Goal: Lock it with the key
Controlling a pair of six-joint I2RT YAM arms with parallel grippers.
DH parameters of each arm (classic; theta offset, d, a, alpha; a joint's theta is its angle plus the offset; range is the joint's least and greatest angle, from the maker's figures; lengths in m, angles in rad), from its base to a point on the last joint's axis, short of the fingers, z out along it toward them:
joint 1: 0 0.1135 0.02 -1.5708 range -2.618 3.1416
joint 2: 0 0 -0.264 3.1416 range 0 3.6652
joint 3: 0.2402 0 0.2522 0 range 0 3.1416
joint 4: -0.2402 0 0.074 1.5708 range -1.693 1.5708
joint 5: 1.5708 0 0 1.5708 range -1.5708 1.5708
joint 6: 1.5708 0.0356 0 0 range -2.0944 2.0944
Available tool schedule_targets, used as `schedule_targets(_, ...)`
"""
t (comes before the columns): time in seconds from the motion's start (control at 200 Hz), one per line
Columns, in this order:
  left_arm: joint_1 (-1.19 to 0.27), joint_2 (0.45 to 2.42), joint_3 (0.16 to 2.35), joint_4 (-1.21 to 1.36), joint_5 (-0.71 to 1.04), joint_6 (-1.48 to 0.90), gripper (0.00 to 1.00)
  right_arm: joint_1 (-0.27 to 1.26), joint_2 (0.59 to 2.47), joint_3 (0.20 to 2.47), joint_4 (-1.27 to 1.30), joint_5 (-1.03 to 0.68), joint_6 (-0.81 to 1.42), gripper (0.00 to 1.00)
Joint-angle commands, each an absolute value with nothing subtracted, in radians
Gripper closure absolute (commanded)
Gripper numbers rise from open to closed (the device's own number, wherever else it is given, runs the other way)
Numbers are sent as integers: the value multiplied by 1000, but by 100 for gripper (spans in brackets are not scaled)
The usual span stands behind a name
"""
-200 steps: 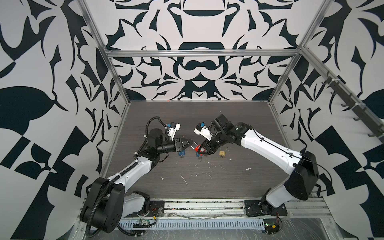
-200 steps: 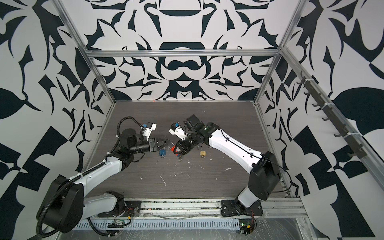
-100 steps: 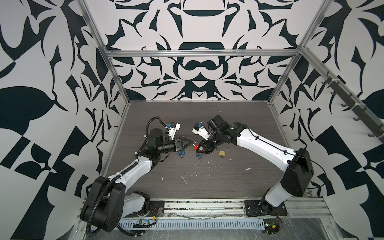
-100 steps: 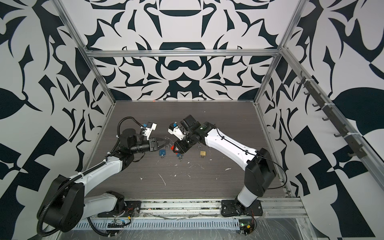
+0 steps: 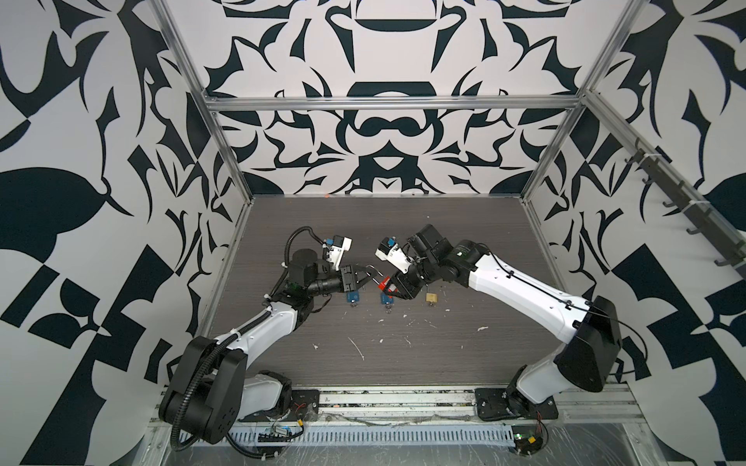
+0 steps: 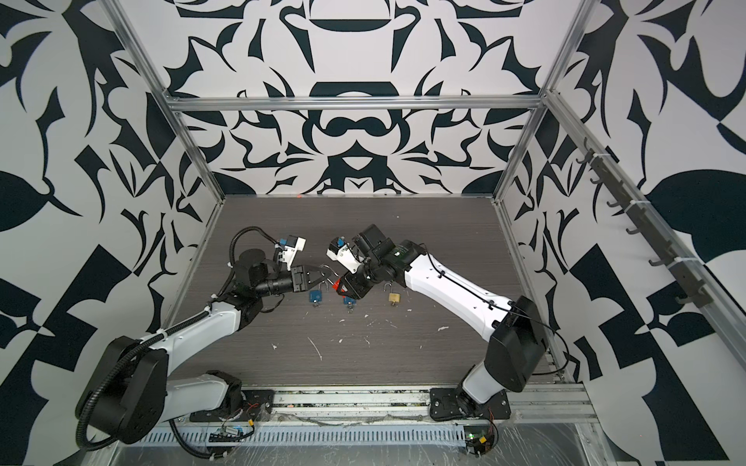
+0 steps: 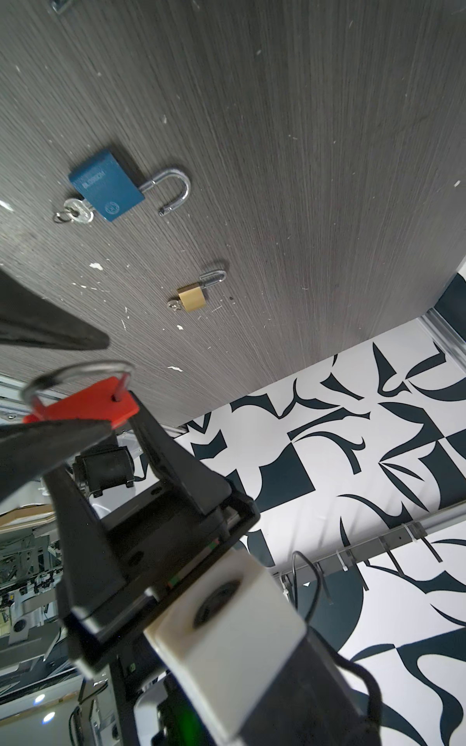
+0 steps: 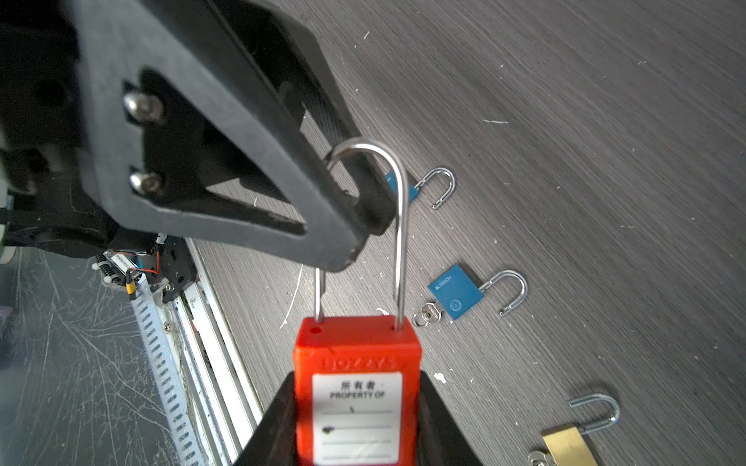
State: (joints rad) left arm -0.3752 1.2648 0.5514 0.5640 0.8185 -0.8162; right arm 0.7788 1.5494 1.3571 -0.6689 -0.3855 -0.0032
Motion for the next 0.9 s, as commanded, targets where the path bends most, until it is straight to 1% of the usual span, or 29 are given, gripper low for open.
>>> schedule_targets(0.0, -374, 1300, 563, 615, 819, -847, 67, 791, 1516, 1357, -631, -373, -26, 100)
schedule_targets(0.095, -374, 1313, 570, 618, 826, -861, 67, 801, 1510, 1356, -623, -356, -34, 100)
schedule_targets(0.35, -375, 1322, 586, 601, 822, -871, 74, 847, 1491, 1351, -591, -250, -64, 100)
schedule_targets(0.465, -379, 1323, 593, 602, 819, -890, 79, 873, 1481, 1336, -554, -149, -70, 100)
schedule_targets(0.535, -383, 1317, 594, 602, 810, -906, 86, 887, 1480, 1327, -526, -89, -68, 100)
schedule_targets(0.56, -386, 1315, 594, 602, 805, -912, 89, 890, 1480, 1323, -515, -67, -65, 100)
schedule_targets(0.61, -391, 1310, 597, 598, 794, -922, 100, 894, 1481, 1314, -488, -37, -57, 100)
schedule_targets(0.685, -399, 1304, 598, 583, 767, -942, 100, 896, 1480, 1304, -452, 15, -33, 100)
schedule_targets(0.745, -407, 1290, 593, 583, 739, -956, 100, 897, 1479, 1298, -430, 18, -29, 100)
schedule_targets(0.765, -408, 1283, 586, 583, 721, -965, 100, 897, 1478, 1299, -424, 17, -28, 94)
schedule_targets(0.8, -409, 1282, 572, 585, 689, -980, 100, 896, 1472, 1297, -407, 17, -14, 78)
schedule_targets(0.81, -408, 1257, 567, 588, 680, -985, 100, 896, 1469, 1295, -403, 23, -10, 73)
schedule_targets(0.845, -408, 1234, 549, 607, 654, -1005, 100, 891, 1456, 1284, -383, 27, 5, 59)
schedule_targets(0.87, -409, 1222, 531, 631, 630, -1027, 100, 885, 1446, 1276, -372, 20, 15, 53)
schedule_targets(0.895, -408, 1209, 512, 655, 601, -1049, 100, 877, 1432, 1270, -362, 7, 31, 49)
